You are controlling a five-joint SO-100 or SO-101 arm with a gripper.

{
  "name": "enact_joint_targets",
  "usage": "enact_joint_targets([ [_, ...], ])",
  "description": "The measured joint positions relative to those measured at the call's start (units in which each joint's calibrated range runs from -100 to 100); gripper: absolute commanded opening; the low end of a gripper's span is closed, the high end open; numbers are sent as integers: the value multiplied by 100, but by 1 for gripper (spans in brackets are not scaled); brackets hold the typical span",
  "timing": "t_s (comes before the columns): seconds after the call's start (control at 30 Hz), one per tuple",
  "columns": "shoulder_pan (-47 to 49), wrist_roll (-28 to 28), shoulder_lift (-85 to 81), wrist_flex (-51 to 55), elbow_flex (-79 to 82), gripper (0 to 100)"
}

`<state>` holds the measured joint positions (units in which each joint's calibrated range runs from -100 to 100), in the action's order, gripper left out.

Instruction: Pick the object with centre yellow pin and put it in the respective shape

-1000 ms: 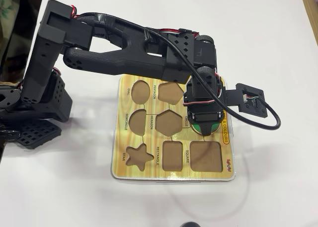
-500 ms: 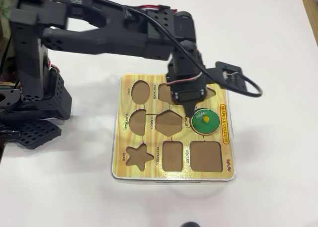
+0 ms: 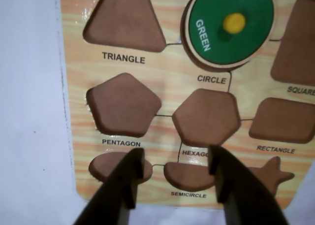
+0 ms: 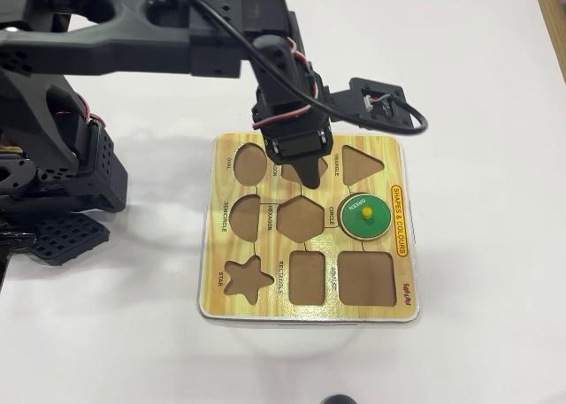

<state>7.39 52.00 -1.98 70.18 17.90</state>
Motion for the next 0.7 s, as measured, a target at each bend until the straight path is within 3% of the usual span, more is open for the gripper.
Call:
enact_joint_targets([
  [0.7, -9, 16, -2758, -34, 2167, 15],
])
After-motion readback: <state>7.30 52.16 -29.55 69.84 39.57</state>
